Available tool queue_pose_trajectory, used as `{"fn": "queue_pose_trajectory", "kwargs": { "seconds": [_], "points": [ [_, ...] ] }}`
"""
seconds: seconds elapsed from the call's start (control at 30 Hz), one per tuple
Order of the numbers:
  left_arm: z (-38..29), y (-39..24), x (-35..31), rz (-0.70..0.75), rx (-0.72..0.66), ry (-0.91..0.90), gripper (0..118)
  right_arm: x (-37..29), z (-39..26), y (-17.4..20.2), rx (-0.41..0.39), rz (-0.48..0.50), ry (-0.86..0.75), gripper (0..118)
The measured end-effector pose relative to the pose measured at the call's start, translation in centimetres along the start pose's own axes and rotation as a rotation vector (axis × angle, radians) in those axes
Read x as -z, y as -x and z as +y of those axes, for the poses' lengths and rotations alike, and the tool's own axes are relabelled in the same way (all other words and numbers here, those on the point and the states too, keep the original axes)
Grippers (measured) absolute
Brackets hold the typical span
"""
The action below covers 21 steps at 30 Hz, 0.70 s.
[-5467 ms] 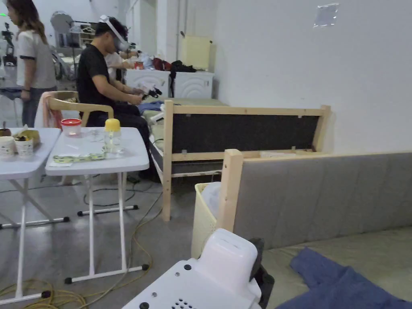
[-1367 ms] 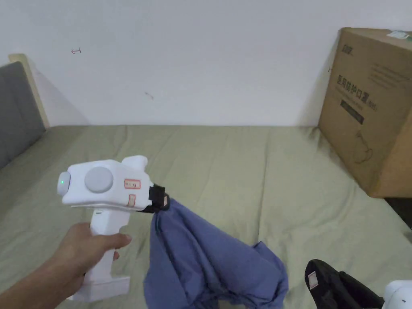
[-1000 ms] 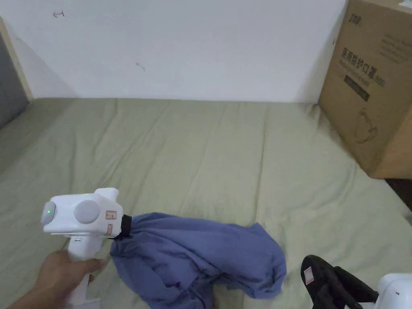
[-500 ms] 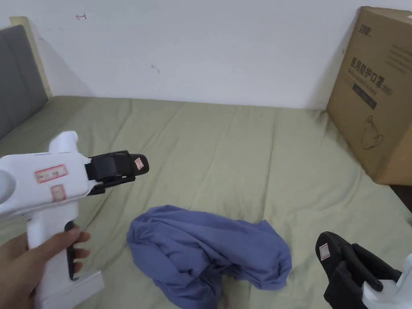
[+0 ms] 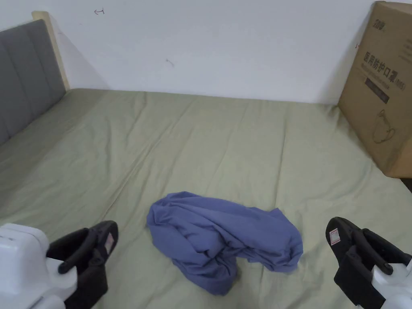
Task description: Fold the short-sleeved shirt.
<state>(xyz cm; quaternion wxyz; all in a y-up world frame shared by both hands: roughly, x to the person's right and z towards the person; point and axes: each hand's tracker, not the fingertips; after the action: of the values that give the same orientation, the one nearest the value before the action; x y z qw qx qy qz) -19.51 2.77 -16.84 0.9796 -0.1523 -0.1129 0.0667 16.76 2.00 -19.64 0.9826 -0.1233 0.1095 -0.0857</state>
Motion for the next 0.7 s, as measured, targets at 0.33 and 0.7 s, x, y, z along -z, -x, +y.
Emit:
{"fn": "queue_pose_trajectory", "kwargs": {
  "seconds": [0.33, 0.7],
  "points": [
    [-2.5, -1.4, 2.8, -0.010, -0.013, 0.089, 0, 0.0, -0.2, 0.1, -0.022, -0.007, 0.011, 0],
    [-2.6, -1.1, 6.0, -0.005, -0.040, 0.120, 23, 0.5, -0.4, -1.0, -0.004, -0.029, 0.023, 0]
  ]
}}
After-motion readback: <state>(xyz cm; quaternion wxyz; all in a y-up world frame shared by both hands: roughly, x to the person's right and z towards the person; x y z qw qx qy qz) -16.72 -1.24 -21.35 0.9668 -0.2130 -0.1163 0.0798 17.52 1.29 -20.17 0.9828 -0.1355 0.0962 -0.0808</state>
